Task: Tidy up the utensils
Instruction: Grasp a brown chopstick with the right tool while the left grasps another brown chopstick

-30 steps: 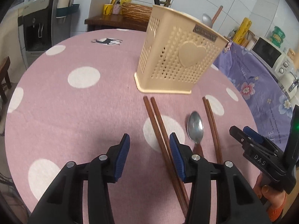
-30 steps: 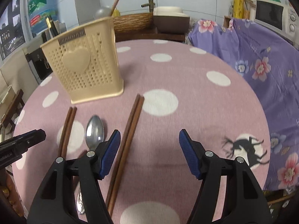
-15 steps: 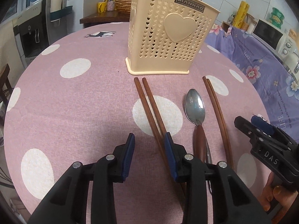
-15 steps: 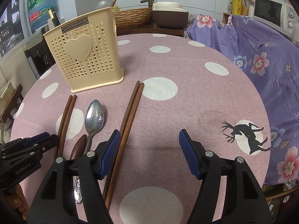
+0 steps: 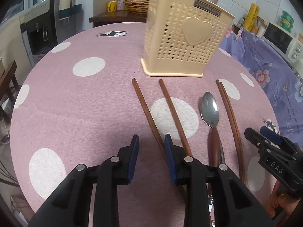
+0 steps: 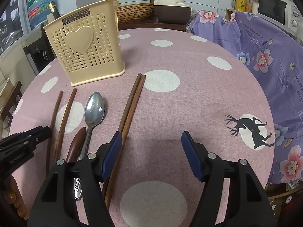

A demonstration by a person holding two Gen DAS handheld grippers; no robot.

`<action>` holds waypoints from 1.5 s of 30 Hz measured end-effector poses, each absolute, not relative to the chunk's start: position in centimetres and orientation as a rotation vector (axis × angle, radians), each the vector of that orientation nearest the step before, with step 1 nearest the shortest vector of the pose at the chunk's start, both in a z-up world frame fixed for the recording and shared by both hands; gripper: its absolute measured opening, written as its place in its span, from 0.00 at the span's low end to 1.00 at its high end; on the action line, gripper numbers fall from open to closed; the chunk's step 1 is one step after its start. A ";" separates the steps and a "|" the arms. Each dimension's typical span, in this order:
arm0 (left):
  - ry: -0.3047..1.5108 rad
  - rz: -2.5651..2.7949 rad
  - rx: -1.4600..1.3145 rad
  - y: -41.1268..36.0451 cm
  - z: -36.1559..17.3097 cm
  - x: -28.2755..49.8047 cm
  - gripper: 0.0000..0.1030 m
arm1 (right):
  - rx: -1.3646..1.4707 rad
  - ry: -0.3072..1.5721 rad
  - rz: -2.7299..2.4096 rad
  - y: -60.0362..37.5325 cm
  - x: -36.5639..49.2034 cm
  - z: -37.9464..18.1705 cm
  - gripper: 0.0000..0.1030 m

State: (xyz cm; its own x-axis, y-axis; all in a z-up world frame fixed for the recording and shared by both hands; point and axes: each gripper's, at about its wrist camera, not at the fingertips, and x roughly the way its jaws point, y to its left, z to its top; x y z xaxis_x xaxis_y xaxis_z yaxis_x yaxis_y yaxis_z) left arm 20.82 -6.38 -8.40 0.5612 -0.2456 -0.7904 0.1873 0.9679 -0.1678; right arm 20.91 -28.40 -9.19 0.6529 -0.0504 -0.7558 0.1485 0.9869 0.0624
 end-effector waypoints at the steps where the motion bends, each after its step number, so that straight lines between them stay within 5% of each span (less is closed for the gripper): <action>1: 0.943 -0.254 -0.076 -6.2 -8.4 20.8 0.28 | 0.124 0.855 -0.109 -28.3 20.9 -9.2 0.63; 25: 0.943 -0.273 -0.129 -6.3 -7.8 21.8 0.28 | 0.209 0.879 -0.131 -31.7 23.2 -8.9 0.54; 43: 0.935 -0.218 -0.047 -8.6 -8.4 26.2 0.27 | 0.198 0.937 -0.189 -32.4 29.2 -10.0 0.30; 45: 0.935 -0.217 -0.044 -8.6 -8.4 26.5 0.22 | 0.195 0.933 -0.198 -32.5 29.5 -10.0 0.23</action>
